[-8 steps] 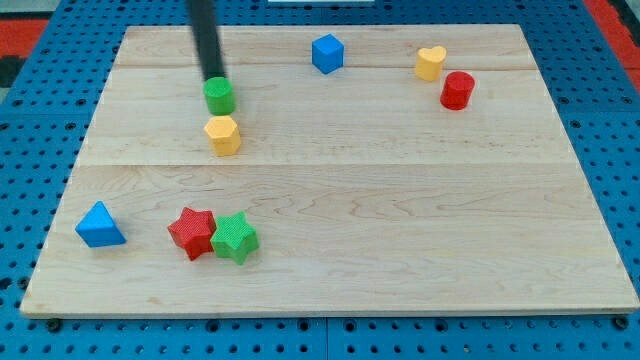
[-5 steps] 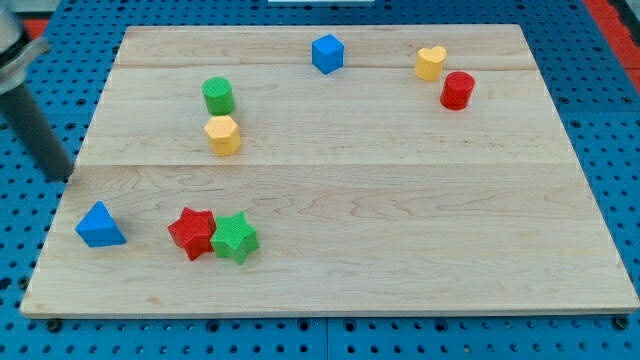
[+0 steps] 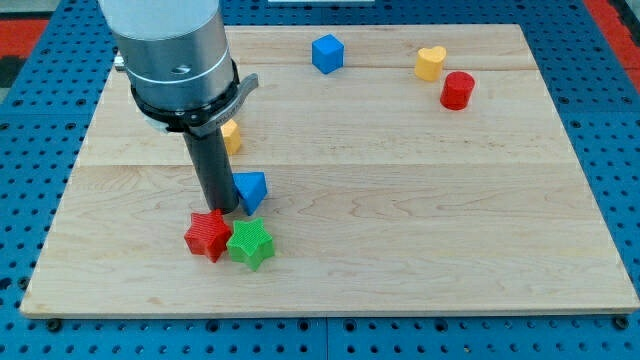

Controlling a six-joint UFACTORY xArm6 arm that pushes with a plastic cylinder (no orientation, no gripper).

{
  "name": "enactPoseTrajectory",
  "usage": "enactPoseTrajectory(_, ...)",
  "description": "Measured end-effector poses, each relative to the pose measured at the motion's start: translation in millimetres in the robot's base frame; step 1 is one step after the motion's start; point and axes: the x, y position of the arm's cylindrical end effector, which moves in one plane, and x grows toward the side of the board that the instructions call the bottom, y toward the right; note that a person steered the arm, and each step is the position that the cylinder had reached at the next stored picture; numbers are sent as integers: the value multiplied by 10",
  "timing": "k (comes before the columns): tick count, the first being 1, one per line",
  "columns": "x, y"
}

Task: Push the red star parallel below the blue cube

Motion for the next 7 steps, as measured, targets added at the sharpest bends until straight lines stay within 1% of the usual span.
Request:
enactPoseTrajectory(1,81,-501)
enactPoseTrajectory(2,556,-288)
enactPoseTrajectory(3,806,-11)
enactPoseTrajectory(4,806,788)
enactPoseTrajectory(5,806,1196)
enactPoseTrajectory(6,819,576)
enactPoseTrajectory(7,776,-728)
